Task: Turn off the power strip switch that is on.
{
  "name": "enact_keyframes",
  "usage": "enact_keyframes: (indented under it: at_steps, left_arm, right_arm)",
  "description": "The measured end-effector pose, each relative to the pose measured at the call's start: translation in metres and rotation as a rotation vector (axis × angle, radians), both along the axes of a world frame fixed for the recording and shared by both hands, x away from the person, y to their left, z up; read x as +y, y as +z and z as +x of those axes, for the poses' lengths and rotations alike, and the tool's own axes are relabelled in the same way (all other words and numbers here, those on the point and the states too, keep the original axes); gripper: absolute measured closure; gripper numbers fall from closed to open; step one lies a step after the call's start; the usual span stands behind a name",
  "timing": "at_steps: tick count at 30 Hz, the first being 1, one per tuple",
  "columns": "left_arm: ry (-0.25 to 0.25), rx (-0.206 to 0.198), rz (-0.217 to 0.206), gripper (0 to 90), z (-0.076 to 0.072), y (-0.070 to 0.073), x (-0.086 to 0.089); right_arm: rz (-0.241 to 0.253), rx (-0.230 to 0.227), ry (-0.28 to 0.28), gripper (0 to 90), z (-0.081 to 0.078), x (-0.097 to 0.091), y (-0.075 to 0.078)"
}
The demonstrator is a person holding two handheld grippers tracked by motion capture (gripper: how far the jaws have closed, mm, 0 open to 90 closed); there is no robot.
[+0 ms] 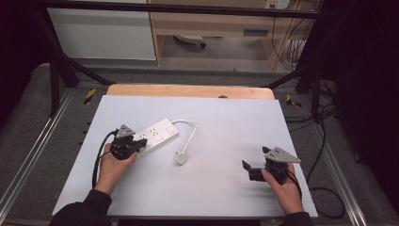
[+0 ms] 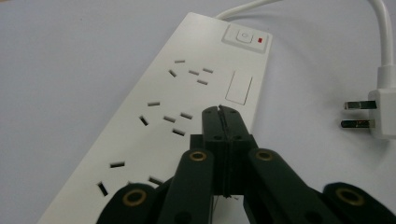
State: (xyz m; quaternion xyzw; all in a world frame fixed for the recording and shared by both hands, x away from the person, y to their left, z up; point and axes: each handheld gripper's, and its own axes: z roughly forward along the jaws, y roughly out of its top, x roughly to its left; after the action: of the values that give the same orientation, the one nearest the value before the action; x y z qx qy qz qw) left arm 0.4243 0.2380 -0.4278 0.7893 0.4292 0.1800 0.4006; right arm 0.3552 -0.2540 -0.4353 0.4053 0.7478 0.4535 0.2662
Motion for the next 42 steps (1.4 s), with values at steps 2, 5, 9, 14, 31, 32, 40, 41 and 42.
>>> enact_keyframes:
  at_steps: [2,5,9,14,31,32,40,41,42]
  left_arm:
    - [-0.001,0.003,0.001,90.0,0.0000,-0.0002,-0.0001]
    - [-0.001,0.003,0.004,90.0,-0.0002,0.0001,-0.0003]
    - [-0.002,0.005,0.006,90.0,-0.0002,-0.0001,-0.0005]
    - [-0.005,0.007,0.010,90.0,-0.0003,-0.0005,-0.0012]
    - [-0.007,0.009,0.034,90.0,0.0002,-0.0019,-0.0020]
    - [-0.008,0.009,0.035,90.0,0.0002,-0.0019,-0.0021]
    - [-0.007,0.006,0.046,90.0,-0.0001,-0.0019,-0.0026]
    - [-0.007,0.006,0.046,90.0,0.0000,-0.0019,-0.0024]
    - [-0.006,0.006,0.045,90.0,0.0000,-0.0019,-0.0024]
  right_arm:
    - [-0.001,0.000,0.000,4.0,0.0001,-0.0001,-0.0001]
    - [-0.002,0.000,0.001,4.0,0.0001,-0.0001,-0.0001]
    - [-0.001,-0.001,0.001,4.0,0.0001,0.0000,0.0000]
    - [-0.001,0.000,0.001,4.0,0.0002,-0.0001,-0.0001]
    - [0.000,0.000,0.002,4.1,-0.0001,0.0000,0.0001]
    - [0.000,0.000,0.002,4.0,0.0000,0.0001,0.0001]
    - [-0.001,0.000,0.002,4.1,-0.0001,0.0000,0.0001]
    - [-0.001,0.000,0.002,4.1,-0.0001,0.0000,0.0001]
    - [-0.002,-0.002,0.003,4.1,0.0001,-0.0001,-0.0001]
